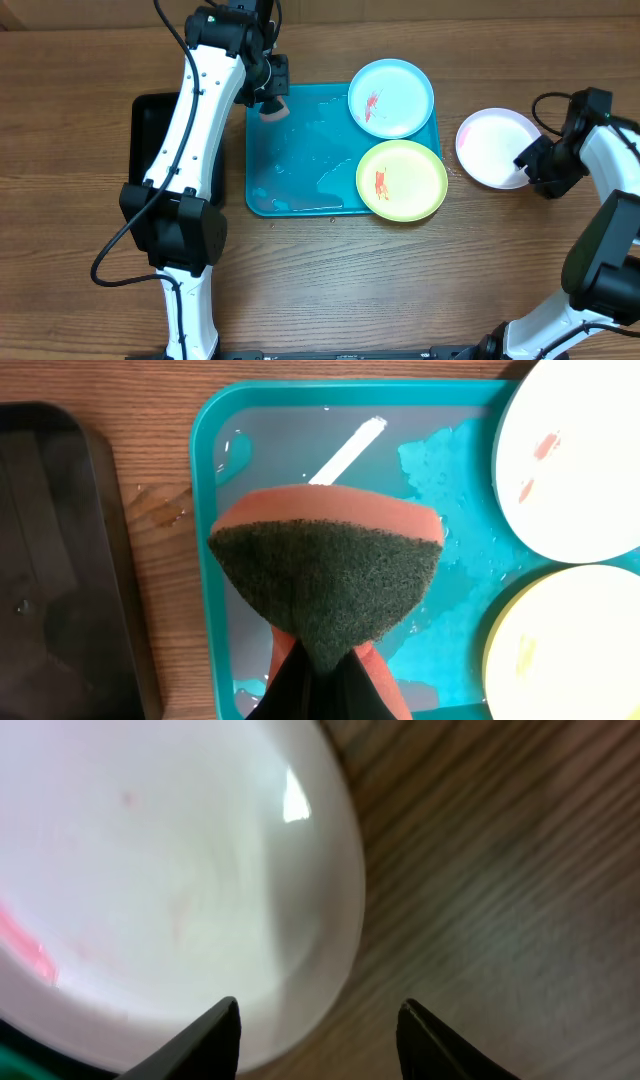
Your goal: Clean dirty plates on tray and stack at the side
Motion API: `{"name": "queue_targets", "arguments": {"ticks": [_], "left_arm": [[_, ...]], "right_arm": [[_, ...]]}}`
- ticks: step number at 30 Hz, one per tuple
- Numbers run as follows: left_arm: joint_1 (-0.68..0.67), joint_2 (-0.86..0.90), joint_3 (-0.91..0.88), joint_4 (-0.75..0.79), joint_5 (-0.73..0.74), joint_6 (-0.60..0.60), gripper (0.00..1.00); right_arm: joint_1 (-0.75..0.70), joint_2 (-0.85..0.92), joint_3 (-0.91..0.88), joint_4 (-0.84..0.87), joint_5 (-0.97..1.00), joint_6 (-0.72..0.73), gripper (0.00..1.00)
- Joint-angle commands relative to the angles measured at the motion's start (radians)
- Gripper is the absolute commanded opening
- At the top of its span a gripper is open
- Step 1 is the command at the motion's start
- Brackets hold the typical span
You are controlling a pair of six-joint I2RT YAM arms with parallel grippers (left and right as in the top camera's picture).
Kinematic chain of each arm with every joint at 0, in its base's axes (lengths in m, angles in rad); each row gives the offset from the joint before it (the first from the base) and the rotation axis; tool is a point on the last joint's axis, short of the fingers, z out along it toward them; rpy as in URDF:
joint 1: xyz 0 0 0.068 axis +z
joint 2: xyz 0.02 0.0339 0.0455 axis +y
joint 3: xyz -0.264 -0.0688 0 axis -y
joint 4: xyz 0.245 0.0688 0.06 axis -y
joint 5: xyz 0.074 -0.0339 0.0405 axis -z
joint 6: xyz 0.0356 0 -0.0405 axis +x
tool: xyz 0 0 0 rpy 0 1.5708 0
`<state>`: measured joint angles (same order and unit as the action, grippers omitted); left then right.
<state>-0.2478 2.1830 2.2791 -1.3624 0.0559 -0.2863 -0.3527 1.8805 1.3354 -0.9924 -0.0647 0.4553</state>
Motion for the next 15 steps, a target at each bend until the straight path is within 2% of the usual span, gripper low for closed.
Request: {"name": "queue_targets", "arguments": {"ticks": [1, 7, 15], "left_arm": [[-0.01, 0.003, -0.006, 0.005, -0.008, -0.01, 0.04], [-0.016, 0.003, -0.006, 0.01, -0.007, -0.01, 0.04], [-0.017, 0.003, -0.006, 0.015, -0.008, -0.01, 0.04]], "right_arm": [[0.01, -0.033, 0.126, -0.077, -0.124, -0.091, 0.52], [0.081, -0.033, 0.194, -0.207, -0.224, -0.176, 0.52], [0.262, -0.032, 0.101, -0.158, -0.123, -0.202, 0.56]]}}
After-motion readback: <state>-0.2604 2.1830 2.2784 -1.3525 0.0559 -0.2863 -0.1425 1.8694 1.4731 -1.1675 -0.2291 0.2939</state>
